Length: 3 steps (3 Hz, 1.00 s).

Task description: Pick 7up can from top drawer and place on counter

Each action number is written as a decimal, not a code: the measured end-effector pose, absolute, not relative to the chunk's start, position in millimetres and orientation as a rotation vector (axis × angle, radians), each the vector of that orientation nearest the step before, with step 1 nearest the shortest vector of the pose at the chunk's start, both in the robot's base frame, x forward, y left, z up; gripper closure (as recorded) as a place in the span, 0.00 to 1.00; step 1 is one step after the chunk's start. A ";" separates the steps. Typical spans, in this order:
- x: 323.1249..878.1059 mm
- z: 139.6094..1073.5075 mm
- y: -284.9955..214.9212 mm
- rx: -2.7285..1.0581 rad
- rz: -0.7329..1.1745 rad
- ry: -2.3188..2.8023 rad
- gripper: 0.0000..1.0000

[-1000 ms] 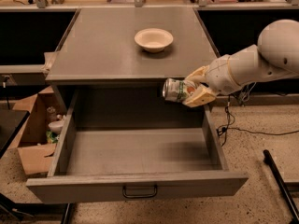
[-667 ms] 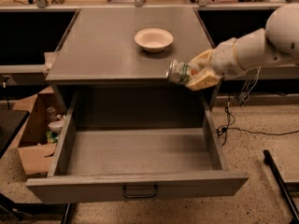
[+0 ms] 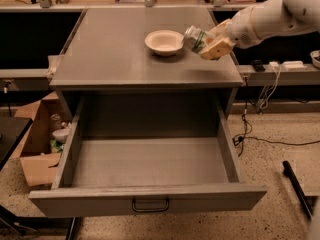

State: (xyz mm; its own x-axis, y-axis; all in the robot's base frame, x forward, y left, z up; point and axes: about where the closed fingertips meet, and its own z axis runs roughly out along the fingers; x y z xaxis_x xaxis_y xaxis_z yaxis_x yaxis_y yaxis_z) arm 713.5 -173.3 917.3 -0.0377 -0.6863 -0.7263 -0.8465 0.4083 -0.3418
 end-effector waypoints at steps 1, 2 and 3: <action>748.6 908.9 -169.0 -1.284 0.286 1.848 1.00; 767.5 886.2 -167.0 -1.256 0.340 1.931 1.00; 775.7 866.8 -169.8 -1.229 0.373 1.996 1.00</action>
Offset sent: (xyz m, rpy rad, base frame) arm 0.0865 -0.0032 -0.0490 0.0515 0.2644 -0.1083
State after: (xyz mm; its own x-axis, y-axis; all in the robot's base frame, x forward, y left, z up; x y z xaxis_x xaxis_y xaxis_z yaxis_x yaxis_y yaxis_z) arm 775.7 -169.8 866.8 -0.2584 -0.6393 -0.7242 -0.8576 0.4969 -0.1326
